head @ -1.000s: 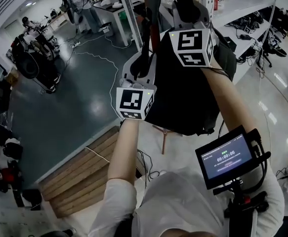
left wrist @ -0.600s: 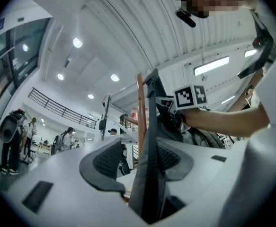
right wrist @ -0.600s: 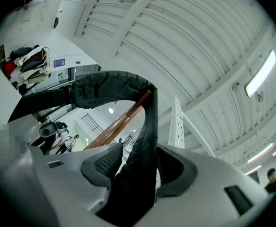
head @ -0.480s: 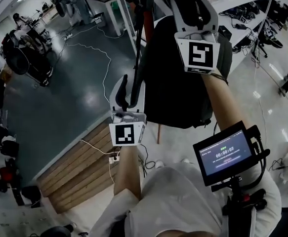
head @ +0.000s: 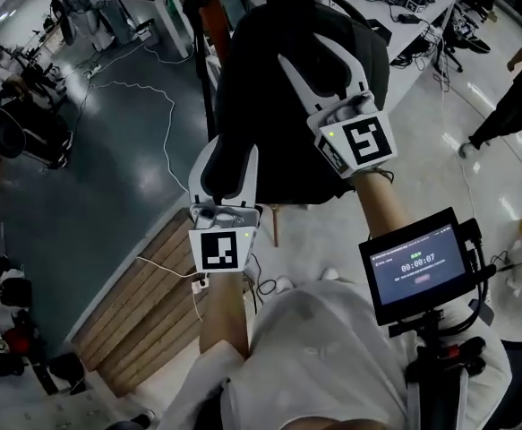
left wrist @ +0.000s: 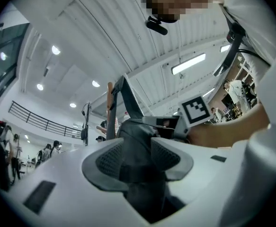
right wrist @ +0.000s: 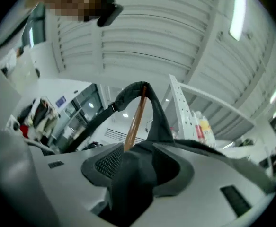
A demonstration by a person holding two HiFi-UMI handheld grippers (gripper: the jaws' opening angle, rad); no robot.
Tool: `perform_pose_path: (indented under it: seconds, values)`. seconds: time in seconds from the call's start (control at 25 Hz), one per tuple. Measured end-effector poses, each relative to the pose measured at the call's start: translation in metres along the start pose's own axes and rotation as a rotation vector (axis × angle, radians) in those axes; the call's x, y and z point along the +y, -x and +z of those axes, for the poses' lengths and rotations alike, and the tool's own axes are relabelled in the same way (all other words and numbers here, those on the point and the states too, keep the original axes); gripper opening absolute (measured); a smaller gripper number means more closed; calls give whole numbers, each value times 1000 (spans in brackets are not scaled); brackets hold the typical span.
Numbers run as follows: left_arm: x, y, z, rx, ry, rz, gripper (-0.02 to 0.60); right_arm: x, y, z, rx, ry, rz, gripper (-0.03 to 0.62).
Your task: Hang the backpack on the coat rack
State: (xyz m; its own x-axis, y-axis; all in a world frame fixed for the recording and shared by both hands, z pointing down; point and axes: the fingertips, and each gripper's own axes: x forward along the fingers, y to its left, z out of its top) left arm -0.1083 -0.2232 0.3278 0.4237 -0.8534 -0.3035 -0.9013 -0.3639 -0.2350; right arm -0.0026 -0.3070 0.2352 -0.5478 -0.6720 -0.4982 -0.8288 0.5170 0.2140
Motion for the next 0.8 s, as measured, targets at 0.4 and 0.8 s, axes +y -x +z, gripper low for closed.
perform_pose_path:
  seconds: [0.4,0.8]
  values:
    - [-32,-20,10,-28,78,-48,181,-27,84,-13,43,-625,54,192]
    - [-53,-25,-1,-34,328,-190,172,9,103,-12,90,-535,105,190]
